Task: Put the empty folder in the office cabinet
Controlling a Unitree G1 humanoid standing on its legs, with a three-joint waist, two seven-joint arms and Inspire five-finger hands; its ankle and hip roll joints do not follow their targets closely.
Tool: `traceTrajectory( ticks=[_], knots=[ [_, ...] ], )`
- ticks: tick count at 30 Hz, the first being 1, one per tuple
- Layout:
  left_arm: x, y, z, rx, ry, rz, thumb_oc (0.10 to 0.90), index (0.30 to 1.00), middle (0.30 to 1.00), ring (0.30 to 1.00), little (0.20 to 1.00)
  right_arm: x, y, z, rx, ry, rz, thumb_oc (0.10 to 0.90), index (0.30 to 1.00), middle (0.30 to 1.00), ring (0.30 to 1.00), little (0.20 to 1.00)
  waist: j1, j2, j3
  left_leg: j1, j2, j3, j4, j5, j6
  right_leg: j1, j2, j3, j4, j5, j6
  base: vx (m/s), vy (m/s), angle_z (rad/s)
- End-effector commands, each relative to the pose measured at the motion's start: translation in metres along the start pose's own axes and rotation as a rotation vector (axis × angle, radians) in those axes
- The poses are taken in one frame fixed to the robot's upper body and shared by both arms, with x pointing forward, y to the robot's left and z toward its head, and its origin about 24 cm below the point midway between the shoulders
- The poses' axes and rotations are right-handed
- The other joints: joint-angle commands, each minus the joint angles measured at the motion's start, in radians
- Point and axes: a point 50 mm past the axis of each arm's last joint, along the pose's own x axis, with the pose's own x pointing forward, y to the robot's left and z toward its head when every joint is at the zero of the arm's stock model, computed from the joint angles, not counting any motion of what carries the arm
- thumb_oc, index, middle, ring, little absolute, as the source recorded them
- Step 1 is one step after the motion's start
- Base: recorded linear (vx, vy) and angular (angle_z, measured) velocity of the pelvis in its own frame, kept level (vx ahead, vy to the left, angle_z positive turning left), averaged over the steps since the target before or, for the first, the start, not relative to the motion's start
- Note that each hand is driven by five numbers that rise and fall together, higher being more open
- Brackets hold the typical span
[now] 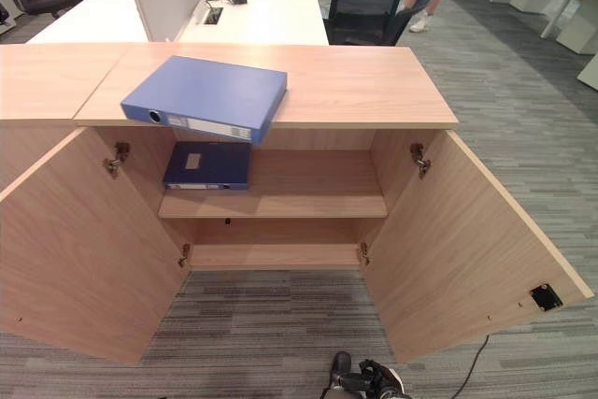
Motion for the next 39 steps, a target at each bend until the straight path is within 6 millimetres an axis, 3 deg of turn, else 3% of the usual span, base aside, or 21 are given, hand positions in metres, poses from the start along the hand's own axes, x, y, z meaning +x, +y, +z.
traceTrajectory(
  ticks=[1, 5, 8, 12, 14, 17, 18, 19, 21, 23, 24, 25, 26, 27, 29, 39],
  knots=[
    [0.004, 0.011, 0.032, 0.042, -0.112, 0.026, 0.800, 0.900, 0.900, 0.900, 0.900, -0.002, -0.037, 0.000, 0.007, 0.005, -0.125, 0.800, 0.900, 0.900, 0.900, 0.900, 0.002, 0.026, 0.042, 0.055, 0.024, -0.117, -0.001, -0.119, -0.093, 0.051, 0.022, 0.026, 0.004, 0.012, 0.008, 0.24, -0.077, 0.21],
    [0.004, 0.008, 0.033, 0.012, -0.115, 0.020, 0.800, 0.900, 0.900, 0.900, 0.900, -0.005, -0.047, -0.010, 0.017, 0.035, -0.150, 0.800, 0.900, 0.900, 0.900, 0.900, -0.014, 0.054, 0.013, 0.077, 0.072, -0.149, 0.008, -0.123, -0.114, 0.088, 0.063, 0.020, 0.010, -0.021, -0.028, 0.24, -0.152, 0.27],
    [0.005, 0.005, 0.039, 0.012, -0.130, 0.010, 0.800, 0.900, 0.900, 0.900, 0.900, -0.005, -0.051, -0.010, -0.005, 0.043, -0.153, 0.800, 0.900, 0.900, 0.900, 0.900, -0.016, 0.060, 0.013, 0.041, 0.093, -0.161, 0.095, -0.134, -0.142, 0.111, 0.077, 0.009, 0.012, -0.060, -0.056, 0.16, -0.146, 0.05],
    [0.005, 0.001, 0.050, 0.007, -0.161, -0.006, 0.800, 0.900, 0.900, 0.900, 0.900, -0.006, -0.055, -0.010, -0.007, 0.046, -0.159, 0.800, 0.900, 0.900, 0.900, 0.900, -0.021, 0.066, 0.015, -0.001, 0.119, -0.181, 0.206, -0.071, -0.191, 0.150, 0.105, -0.004, 0.022, -0.116, -0.100, 0.15, -0.118, 0.12],
    [0.006, -0.001, 0.056, 0.006, -0.175, -0.014, 0.800, 0.900, 0.900, 0.900, 0.900, -0.006, -0.057, -0.009, -0.004, 0.046, -0.162, 0.800, 0.900, 0.900, 0.900, 0.900, -0.022, 0.059, 0.026, -0.034, 0.122, -0.190, 0.285, -0.018, -0.213, 0.173, 0.117, -0.004, 0.027, -0.139, -0.122, 0.12, -0.086, 0.20],
    [0.006, -0.001, 0.057, 0.005, -0.178, -0.016, 0.800, 0.900, 0.900, 0.900, 0.900, -0.006, -0.057, -0.009, -0.003, 0.047, -0.164, 0.800, 0.900, 0.900, 0.900, 0.900, -0.021, 0.053, 0.031, -0.052, 0.124, -0.195, 0.326, 0.002, -0.218, 0.186, 0.121, -0.006, 0.026, -0.149, -0.131, 0.10, -0.085, 0.14],
    [0.006, -0.003, 0.060, 0.014, -0.187, -0.024, 0.800, 0.900, 0.900, 0.900, 0.900, -0.006, -0.059, -0.010, 0.000, 0.049, -0.166, 0.800, 0.900, 0.900, 0.900, 0.900, -0.017, 0.030, 0.051, -0.109, 0.146, -0.170, 0.445, 0.082, -0.231, 0.226, 0.125, -0.014, 0.020, -0.170, -0.157, 0.11, -0.101, 0.12],
    [0.006, -0.003, 0.061, 0.014, -0.188, -0.024, 0.800, 0.900, 0.900, 0.900, 0.900, -0.006, -0.059, -0.010, 0.000, 0.049, -0.166, 0.800, 0.900, 0.900, 0.900, 0.900, -0.017, 0.030, 0.051, -0.110, 0.146, -0.171, 0.448, 0.081, -0.231, 0.226, 0.126, -0.015, 0.020, -0.170, -0.157, 0.17, -0.166, 0.13],
    [0.006, -0.002, 0.059, 0.030, -0.180, -0.020, 0.800, 0.900, 0.900, 0.900, 0.900, -0.006, -0.060, -0.009, -0.011, 0.047, -0.164, 0.800, 0.900, 0.900, 0.900, 0.900, -0.007, 0.005, 0.063, -0.150, 0.160, -0.160, 0.524, 0.099, -0.230, 0.258, 0.128, -0.023, 0.010, -0.186, -0.165, 0.11, -0.082, 0.36],
    [0.006, -0.002, 0.059, 0.026, -0.183, -0.019, 0.800, 0.900, 0.900, 0.900, 0.900, -0.006, -0.061, -0.008, -0.014, 0.049, -0.167, 0.800, 0.900, 0.900, 0.900, 0.900, -0.005, -0.005, 0.064, -0.163, 0.215, -0.125, 0.472, 0.096, -0.231, 0.275, 0.116, -0.038, -0.001, -0.191, -0.150, 0.10, 0.026, 0.18],
    [0.006, -0.002, 0.059, 0.026, -0.183, -0.019, 0.800, 0.900, 0.900, 0.900, 0.900, -0.006, -0.061, -0.008, -0.014, 0.049, -0.167, 0.800, 0.900, 0.900, 0.900, 0.900, -0.005, -0.005, 0.065, -0.162, 0.215, -0.125, 0.471, 0.095, -0.231, 0.275, 0.116, -0.037, -0.001, -0.191, -0.150, 0.20, 0.172, 0.20],
    [0.006, -0.001, 0.061, 0.028, -0.190, -0.014, 0.800, 0.900, 0.900, 0.900, 0.900, -0.006, -0.062, -0.006, -0.020, 0.039, -0.165, 0.800, 0.900, 0.900, 0.900, 0.900, 0.011, -0.007, 0.054, -0.166, 0.274, -0.094, 0.277, 0.062, -0.224, 0.293, 0.098, -0.046, -0.016, -0.193, -0.116, 0.16, 0.141, 0.29],
    [0.006, -0.001, 0.060, 0.028, -0.190, -0.014, 0.800, 0.900, 0.900, 0.900, 0.900, -0.006, -0.062, -0.006, -0.020, 0.040, -0.165, 0.800, 0.900, 0.900, 0.900, 0.900, 0.013, -0.008, 0.056, -0.158, 0.273, -0.090, 0.271, 0.063, -0.223, 0.297, 0.096, -0.044, -0.017, -0.194, -0.115, 0.23, 0.246, 0.42],
    [0.006, -0.002, 0.057, 0.033, -0.179, -0.015, 0.800, 0.900, 0.900, 0.900, 0.900, -0.005, -0.059, -0.004, -0.029, 0.029, -0.155, 0.800, 0.900, 0.900, 0.900, 0.900, 0.028, 0.002, 0.044, -0.136, 0.260, -0.151, 0.198, 0.048, -0.232, 0.302, 0.107, -0.020, -0.014, -0.202, -0.104, 0.11, 0.137, 0.10],
    [0.006, -0.002, 0.053, 0.027, -0.165, -0.016, 0.800, 0.900, 0.900, 0.900, 0.900, -0.005, -0.056, -0.005, -0.045, 0.033, -0.144, 0.800, 0.900, 0.900, 0.900, 0.900, 0.032, 0.009, 0.033, -0.112, 0.244, -0.186, 0.171, 0.023, -0.235, 0.318, 0.108, -0.006, -0.021, -0.200, -0.101, 0.11, 0.144, -0.51],
    [0.005, 0.002, 0.048, 0.041, -0.155, 0.000, 0.800, 0.900, 0.900, 0.900, 0.900, -0.004, -0.041, -0.012, -0.067, 0.051, -0.101, 0.800, 0.900, 0.900, 0.900, 0.900, 0.042, 0.004, -0.014, 0.003, 0.193, -0.124, 0.017, -0.021, -0.204, 0.326, 0.063, 0.008, -0.054, -0.142, -0.052, 0.03, 0.140, -0.05]
  ],
)
